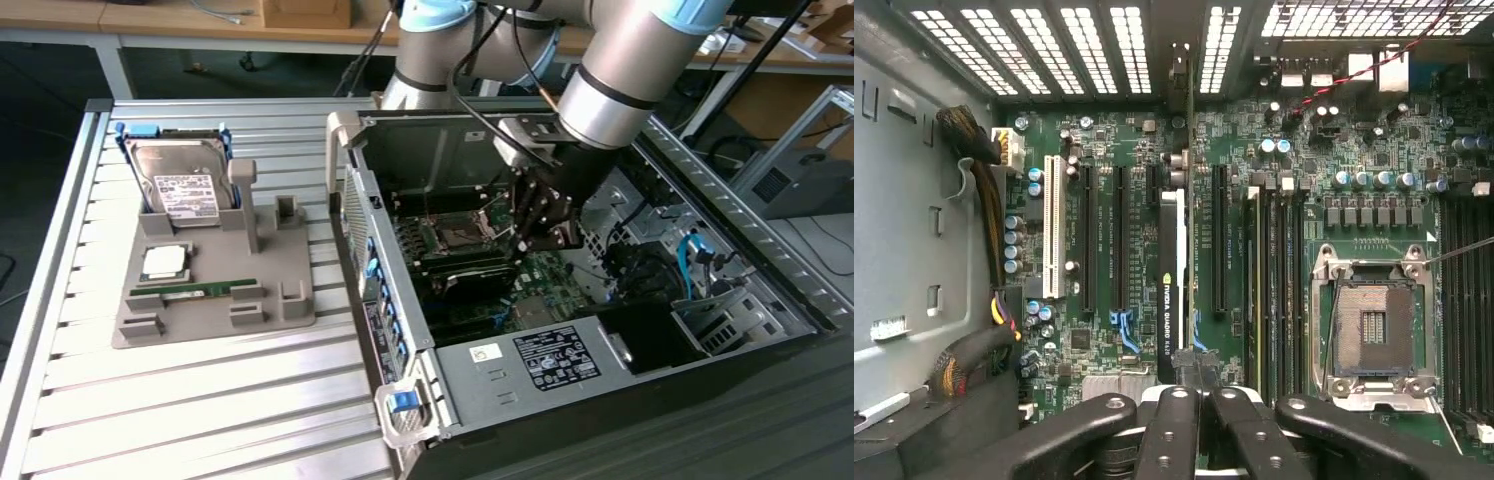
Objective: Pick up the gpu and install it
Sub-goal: 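Press down on the gpu until it lock into place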
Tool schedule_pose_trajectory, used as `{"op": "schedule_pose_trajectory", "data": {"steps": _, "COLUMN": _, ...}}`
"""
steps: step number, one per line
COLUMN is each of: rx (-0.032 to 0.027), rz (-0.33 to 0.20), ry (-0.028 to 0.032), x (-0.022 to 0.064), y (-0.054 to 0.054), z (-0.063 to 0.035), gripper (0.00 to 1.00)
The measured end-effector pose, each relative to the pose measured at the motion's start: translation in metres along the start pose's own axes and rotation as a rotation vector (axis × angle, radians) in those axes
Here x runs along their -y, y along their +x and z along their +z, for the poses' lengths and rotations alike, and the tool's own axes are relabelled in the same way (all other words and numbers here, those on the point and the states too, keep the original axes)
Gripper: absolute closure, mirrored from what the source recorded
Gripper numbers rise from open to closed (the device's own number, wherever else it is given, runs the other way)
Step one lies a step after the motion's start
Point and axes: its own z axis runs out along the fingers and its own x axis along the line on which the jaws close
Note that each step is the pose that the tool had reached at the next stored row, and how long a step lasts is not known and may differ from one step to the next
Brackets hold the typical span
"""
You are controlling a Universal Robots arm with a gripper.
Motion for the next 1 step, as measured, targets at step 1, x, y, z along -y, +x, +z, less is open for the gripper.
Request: {"op": "schedule_pose_trajectory", "data": {"steps": 1, "rx": 0.0000, "rz": 0.000, "ry": 0.0000, "x": 0.0000, "y": 0.0000, "z": 0.0000, "gripper": 0.89}}
